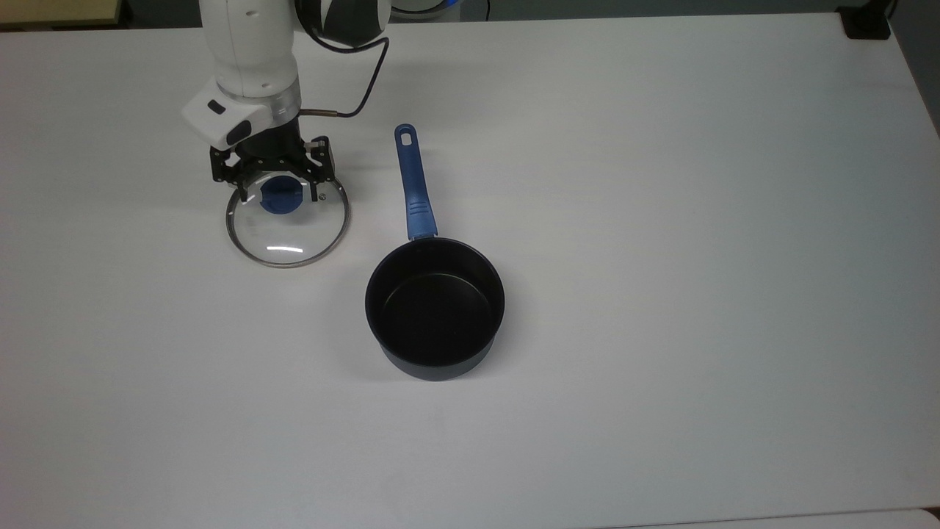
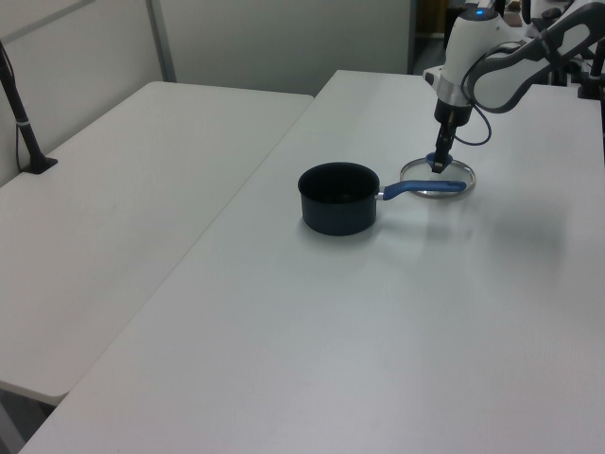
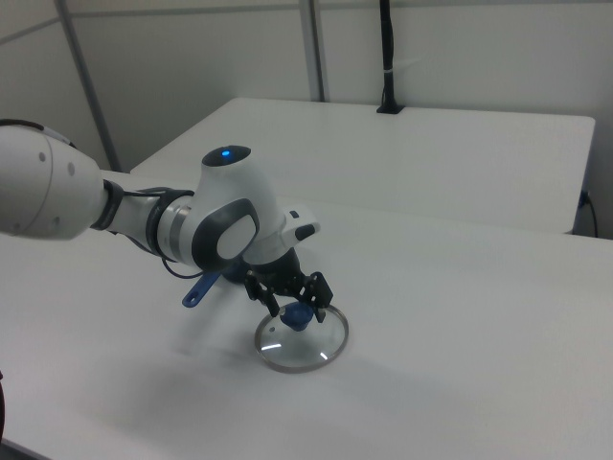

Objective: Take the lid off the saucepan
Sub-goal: 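Set the lid on the table, open the gripper and raise it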

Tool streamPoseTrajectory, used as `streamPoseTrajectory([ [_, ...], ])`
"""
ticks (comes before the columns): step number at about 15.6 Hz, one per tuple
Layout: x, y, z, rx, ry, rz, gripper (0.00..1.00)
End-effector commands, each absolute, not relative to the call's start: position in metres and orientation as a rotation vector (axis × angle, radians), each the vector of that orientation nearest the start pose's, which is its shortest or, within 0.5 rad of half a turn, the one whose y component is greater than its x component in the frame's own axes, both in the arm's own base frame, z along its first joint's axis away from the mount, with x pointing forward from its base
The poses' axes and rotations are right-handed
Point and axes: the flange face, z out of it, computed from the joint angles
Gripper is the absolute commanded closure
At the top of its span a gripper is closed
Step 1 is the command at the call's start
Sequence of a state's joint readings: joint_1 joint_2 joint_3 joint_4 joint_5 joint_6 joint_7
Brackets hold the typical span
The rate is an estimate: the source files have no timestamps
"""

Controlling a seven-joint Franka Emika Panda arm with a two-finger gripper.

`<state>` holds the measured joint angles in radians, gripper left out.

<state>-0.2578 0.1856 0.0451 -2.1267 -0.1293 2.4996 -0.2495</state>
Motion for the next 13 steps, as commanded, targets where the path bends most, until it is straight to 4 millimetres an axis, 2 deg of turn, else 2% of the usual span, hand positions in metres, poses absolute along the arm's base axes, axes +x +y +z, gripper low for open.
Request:
streamPoseTrajectory([
  [1, 0.572, -0.128, 0.379, -3.267, -0.176, -0.192, 0.0],
  [6, 0.587, -0.14, 0.441, -3.275, -0.099, -0.098, 0.0],
  [8, 0.593, -0.137, 0.471, -3.273, 0.013, -0.081, 0.0],
  [10, 0.599, -0.114, 0.5, -3.268, 0.091, -0.058, 0.0],
  [11, 0.602, -0.094, 0.512, -3.267, 0.097, -0.043, 0.0],
  [13, 0.6, -0.074, 0.539, -3.265, 0.133, -0.041, 0.0],
])
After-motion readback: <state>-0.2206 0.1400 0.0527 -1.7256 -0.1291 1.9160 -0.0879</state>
